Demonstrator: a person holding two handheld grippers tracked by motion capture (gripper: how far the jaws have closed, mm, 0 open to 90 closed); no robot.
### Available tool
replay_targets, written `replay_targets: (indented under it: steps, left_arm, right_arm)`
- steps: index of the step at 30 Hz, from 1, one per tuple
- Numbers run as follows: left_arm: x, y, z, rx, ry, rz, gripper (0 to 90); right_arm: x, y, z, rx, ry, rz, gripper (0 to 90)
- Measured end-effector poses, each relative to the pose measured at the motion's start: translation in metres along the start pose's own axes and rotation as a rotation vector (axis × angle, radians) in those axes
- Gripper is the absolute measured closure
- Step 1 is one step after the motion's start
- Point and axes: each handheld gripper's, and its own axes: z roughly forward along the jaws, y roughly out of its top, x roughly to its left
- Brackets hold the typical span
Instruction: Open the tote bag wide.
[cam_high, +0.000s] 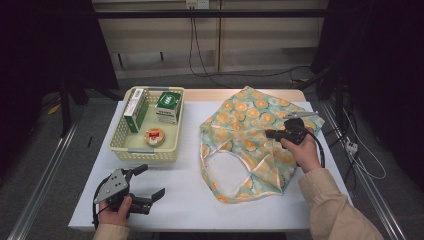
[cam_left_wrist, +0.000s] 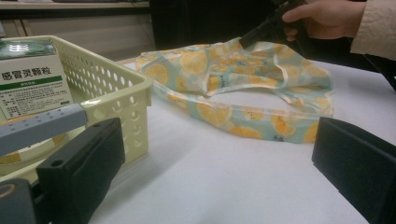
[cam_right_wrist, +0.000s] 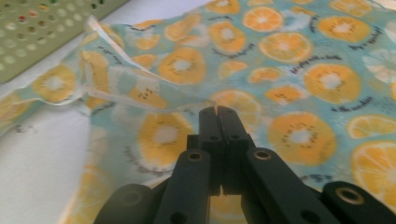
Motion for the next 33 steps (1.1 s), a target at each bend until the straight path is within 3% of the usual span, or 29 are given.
replay_targets:
  steps: [6,9,12,16,18,20,23,28,33]
  left_arm:
    - [0.002,0.0,0.003,-0.006,-0.001,-0.004,2.4]
    - [0.002,0.0,0.005,-0.004,-0.004,-0.008,2.4]
    - [0.003,0.001,0.004,-0.009,-0.002,-0.01,2.4]
    - [0.002,0.001,0.005,-0.012,-0.003,-0.016,2.4]
    - [0.001,0.0,0.006,-0.004,-0.008,-0.015,2.4]
    - [0.001,0.001,0.006,-0.01,-0.01,-0.012,2.4]
    - [0.001,0.003,0.007,-0.019,-0.01,-0.007,2.3]
    - [0.0,0.002,0.011,-0.012,-0.019,-0.013,2.4]
    - [0.0,0.002,0.011,-0.007,-0.023,-0.007,2.4]
  right_arm:
    - [-0.025,0.003,0.008,-0.016,-0.05,0.042,90.0]
    - [-0.034,0.008,0.011,0.004,-0.089,0.02,90.0]
    - [-0.038,0.009,0.015,0.003,-0.086,0.032,90.0]
    - [-0.032,0.004,0.02,0.038,-0.09,-0.001,89.7]
    - [-0.031,0.0,0.02,0.053,-0.114,-0.01,87.9]
    - [-0.031,-0.005,0.018,0.048,-0.125,-0.005,80.7]
    - [-0.026,-0.01,0.012,0.017,-0.096,0.004,73.6]
    - [-0.009,-0.011,-0.002,-0.02,-0.107,-0.027,53.6]
    - [0.013,-0.006,-0.013,-0.043,-0.071,-0.083,48.3]
